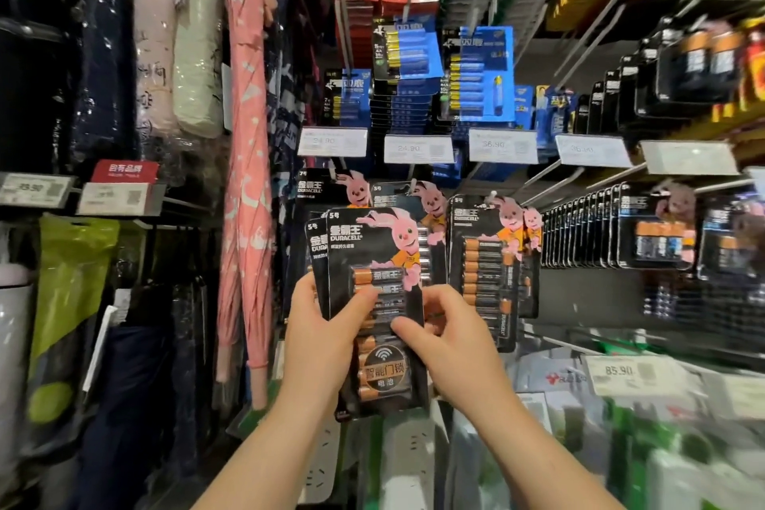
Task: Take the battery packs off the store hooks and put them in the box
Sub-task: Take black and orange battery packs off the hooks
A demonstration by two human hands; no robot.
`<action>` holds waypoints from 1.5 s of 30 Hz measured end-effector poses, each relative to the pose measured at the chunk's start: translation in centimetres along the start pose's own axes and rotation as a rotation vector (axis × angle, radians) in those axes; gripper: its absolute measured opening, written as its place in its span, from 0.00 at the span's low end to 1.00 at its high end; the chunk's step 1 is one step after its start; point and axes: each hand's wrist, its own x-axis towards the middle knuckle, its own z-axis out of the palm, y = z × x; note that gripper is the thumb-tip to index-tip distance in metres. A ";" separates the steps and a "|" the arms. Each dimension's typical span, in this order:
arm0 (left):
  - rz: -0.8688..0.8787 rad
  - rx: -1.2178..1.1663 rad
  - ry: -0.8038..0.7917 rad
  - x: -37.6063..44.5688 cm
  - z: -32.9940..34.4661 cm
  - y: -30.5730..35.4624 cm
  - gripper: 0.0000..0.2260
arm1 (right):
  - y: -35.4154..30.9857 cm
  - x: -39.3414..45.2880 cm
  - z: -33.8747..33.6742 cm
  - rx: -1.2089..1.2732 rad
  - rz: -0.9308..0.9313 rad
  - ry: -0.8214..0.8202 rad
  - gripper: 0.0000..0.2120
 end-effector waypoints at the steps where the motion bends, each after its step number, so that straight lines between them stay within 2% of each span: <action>1: 0.007 -0.003 0.003 0.2 0.0 0.0 0.17 | 0.1 0.1 0.1 0.003 0.012 0.019 0.08; 6: 0.022 0.027 0.022 0.9 -1.6 -0.6 0.15 | 0.2 1.9 -0.5 0.188 0.074 0.113 0.08; 11: 0.001 0.027 0.080 0.8 -3.1 -0.7 0.14 | 0.3 4.4 -1.2 0.241 0.093 0.133 0.09; 15: -0.013 0.026 0.087 0.5 -3.7 -0.2 0.15 | 0.2 5.7 -1.1 0.191 0.082 0.154 0.10; 19: -0.027 0.028 0.089 0.2 -4.2 -0.1 0.13 | 0.5 6.5 -0.4 0.136 0.080 0.161 0.18; 24: -0.041 0.004 0.080 0.0 -4.7 0.1 0.13 | 1.6 6.4 0.1 0.194 0.159 0.201 0.09; 39: -0.079 -0.011 0.035 -0.3 -4.0 0.4 0.13 | 2.1 7.7 1.7 0.139 0.178 0.196 0.14; 45: -0.077 -0.013 0.004 -0.3 -3.6 0.7 0.12 | 1.9 7.4 0.9 0.155 0.233 0.172 0.13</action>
